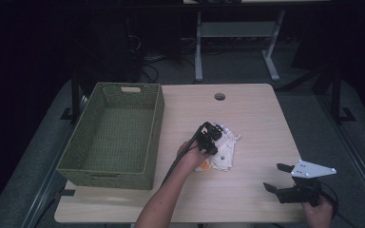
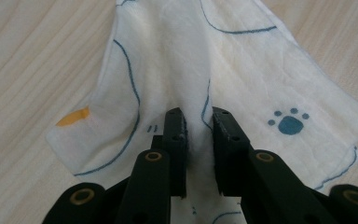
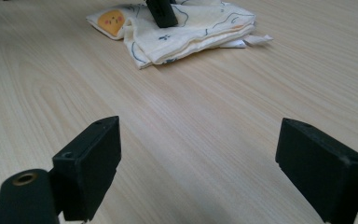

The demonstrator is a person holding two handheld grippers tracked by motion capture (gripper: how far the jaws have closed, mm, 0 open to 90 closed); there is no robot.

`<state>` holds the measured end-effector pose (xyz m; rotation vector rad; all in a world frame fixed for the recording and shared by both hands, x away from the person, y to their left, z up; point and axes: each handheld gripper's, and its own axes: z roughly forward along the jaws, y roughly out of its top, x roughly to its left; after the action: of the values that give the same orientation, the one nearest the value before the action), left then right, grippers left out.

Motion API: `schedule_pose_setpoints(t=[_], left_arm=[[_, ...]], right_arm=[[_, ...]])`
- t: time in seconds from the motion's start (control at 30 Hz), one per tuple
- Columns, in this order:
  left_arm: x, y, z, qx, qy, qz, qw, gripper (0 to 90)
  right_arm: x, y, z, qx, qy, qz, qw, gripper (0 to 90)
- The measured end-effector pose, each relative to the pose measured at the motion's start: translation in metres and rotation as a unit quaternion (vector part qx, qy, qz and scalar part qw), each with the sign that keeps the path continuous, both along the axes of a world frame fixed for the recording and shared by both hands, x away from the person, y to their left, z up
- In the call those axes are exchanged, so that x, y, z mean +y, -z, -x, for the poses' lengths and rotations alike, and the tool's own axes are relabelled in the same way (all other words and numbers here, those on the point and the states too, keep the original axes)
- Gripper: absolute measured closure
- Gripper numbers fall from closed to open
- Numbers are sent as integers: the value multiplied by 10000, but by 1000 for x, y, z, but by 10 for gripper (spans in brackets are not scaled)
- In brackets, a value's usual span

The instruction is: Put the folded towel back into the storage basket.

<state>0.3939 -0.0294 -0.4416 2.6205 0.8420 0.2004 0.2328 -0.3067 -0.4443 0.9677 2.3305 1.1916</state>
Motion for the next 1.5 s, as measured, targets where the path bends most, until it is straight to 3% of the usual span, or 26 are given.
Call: schedule_pose_setpoints(t=[0.33,0.5,0.7,1.1,1.17,1.4,1.5], left_arm=[[-1,-2,-3,99,-48,-99,9999,823],[-1,-8,-5,251,-17,-192,9995,828],[5,-19,-5,302,-47,-54,9995,830],[23,-59,1,276,-25,325,9991,831],[29,-65,2,321,-90,463,9984,831],[48,-83,6,325,-141,649,9973,831],[55,-92,9,289,-148,634,9975,831]], right_arm=[[-1,-1,0,-22,10,-31,10000,135],[-1,-1,1,-30,22,-13,10000,135],[-3,-1,1,-49,53,-65,10000,135],[-3,-2,3,-92,88,-85,9999,135],[-3,-2,3,-98,87,-90,9999,135],[-3,-2,3,-83,88,-89,9999,135],[-2,-2,3,-76,61,-83,9999,135]])
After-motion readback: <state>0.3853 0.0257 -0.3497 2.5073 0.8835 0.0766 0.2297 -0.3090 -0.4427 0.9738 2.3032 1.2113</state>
